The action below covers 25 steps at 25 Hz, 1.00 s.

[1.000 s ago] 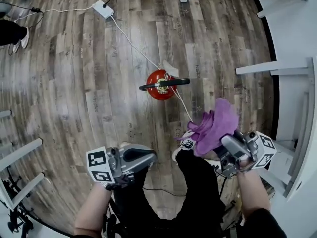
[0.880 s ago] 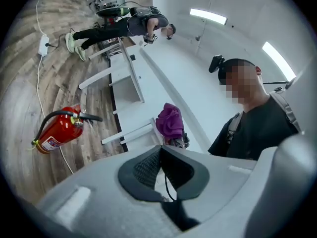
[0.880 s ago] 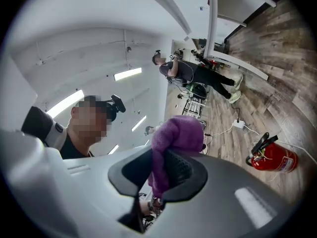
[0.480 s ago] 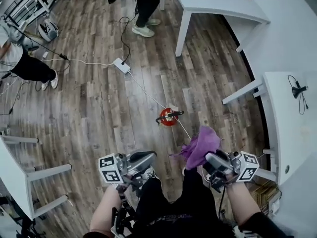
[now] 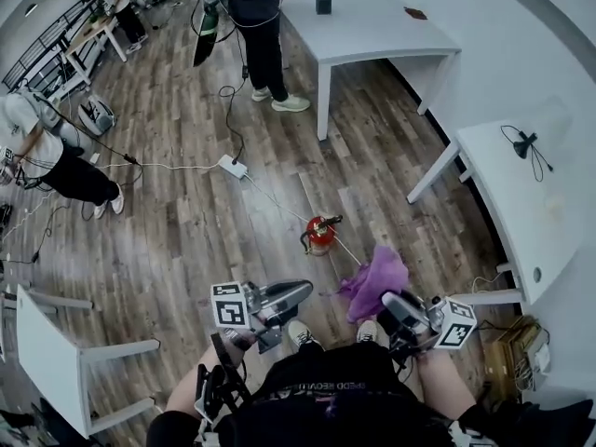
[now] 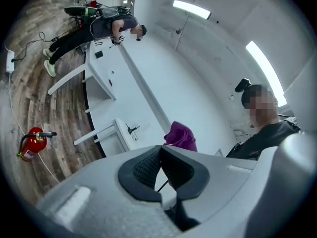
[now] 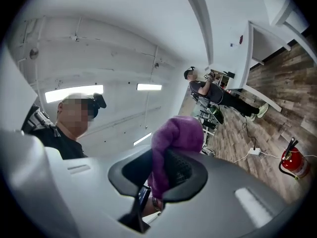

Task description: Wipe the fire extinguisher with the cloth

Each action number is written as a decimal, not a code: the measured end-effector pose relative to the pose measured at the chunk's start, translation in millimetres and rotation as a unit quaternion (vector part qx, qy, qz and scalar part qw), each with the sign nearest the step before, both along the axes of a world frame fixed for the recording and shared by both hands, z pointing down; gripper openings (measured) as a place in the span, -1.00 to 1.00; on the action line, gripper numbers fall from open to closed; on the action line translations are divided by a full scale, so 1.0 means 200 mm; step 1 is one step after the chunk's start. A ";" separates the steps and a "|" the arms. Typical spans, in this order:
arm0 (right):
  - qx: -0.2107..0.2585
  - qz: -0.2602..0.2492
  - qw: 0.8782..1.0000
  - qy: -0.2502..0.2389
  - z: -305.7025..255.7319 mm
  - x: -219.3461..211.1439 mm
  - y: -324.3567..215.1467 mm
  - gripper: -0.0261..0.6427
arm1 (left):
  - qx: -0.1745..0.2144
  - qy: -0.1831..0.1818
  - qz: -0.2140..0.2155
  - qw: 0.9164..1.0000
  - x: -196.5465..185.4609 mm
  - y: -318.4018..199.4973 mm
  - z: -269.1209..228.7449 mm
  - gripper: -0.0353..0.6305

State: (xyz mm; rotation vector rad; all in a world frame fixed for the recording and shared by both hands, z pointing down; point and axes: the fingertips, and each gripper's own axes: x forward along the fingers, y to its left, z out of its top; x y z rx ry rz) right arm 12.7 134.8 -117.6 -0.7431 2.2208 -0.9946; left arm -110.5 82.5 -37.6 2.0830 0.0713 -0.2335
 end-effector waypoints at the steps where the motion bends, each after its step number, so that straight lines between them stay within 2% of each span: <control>1: 0.003 0.004 1.000 0.003 -0.01 0.01 0.04 -0.73 | 0.002 -0.003 0.005 1.000 0.03 0.03 0.00 -0.90; 4: 0.014 0.008 1.000 0.016 -0.06 0.07 0.13 -0.73 | 0.009 0.007 0.002 1.000 0.12 0.09 -0.05 -0.90; 10: -0.011 -0.001 1.000 0.011 -0.08 0.26 0.36 -0.73 | -0.020 0.005 -0.033 0.999 0.28 0.24 -0.09 -0.90; 14: -0.015 -0.039 0.999 0.023 -0.10 0.38 0.53 -0.73 | -0.022 0.030 -0.070 0.997 0.40 0.42 -0.20 -0.90; 19: -0.033 -0.091 0.994 0.048 -0.03 0.48 0.75 -0.73 | 0.001 0.013 -0.099 0.995 0.47 0.79 -0.21 -0.90; 25: -0.061 -0.164 0.982 0.068 0.08 0.50 0.91 -0.73 | -0.003 0.001 -0.118 0.993 0.50 1.17 -0.16 -0.90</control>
